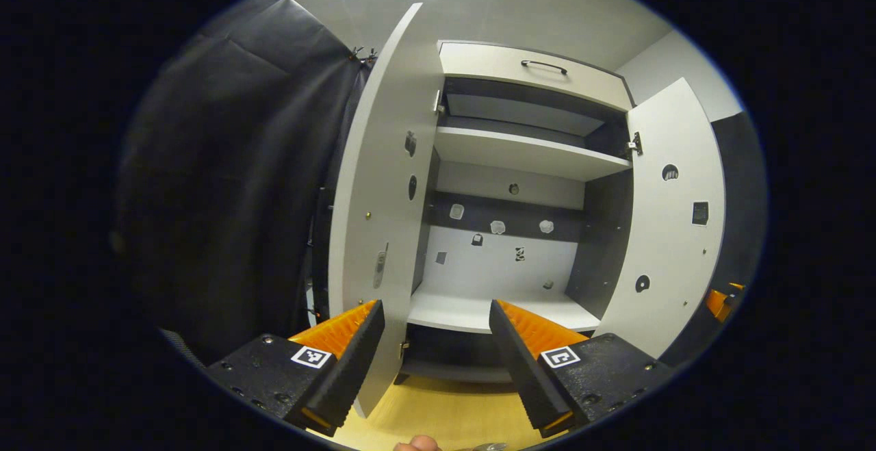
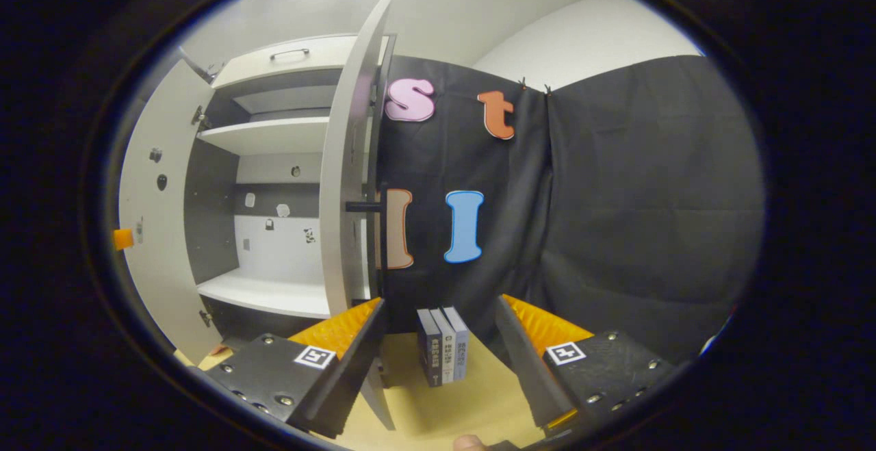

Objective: Grasp the bottle in the cabinet with the left hand and place it on the coaster, then close the right door with the right hand and the left door with the left hand.

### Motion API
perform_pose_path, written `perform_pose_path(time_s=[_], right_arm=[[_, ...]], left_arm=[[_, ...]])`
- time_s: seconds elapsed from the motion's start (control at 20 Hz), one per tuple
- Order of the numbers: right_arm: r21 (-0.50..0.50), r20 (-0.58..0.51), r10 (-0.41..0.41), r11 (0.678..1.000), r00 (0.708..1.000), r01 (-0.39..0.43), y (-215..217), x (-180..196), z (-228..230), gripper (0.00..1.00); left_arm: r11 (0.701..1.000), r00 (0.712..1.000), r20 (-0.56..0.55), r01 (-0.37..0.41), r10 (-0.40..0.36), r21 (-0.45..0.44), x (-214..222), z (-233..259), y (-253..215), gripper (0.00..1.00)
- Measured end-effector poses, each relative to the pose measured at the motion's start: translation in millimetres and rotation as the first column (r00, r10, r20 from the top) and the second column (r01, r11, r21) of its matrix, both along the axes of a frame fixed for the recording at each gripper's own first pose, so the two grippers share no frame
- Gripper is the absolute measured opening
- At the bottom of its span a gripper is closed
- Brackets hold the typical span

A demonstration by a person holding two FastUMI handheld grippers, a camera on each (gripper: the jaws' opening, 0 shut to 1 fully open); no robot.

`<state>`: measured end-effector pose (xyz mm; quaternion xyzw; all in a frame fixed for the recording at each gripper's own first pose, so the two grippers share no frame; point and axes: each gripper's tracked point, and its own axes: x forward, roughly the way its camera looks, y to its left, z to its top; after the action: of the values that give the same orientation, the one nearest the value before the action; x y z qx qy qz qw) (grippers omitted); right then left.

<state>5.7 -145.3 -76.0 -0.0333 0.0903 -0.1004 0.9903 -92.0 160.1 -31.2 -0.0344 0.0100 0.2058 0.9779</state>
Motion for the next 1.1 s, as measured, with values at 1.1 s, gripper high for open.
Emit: perform_pose_path(time_s=[1.1], right_arm=[[0.035, -0.010, 0.071, 0.997, 0.997, -0.071, 56, 9, -1, 0.95]], left_arm=[[0.997, 0.998, -0.042, -0.052, 0.050, -0.059, -24, -29, 32, 0.96]])
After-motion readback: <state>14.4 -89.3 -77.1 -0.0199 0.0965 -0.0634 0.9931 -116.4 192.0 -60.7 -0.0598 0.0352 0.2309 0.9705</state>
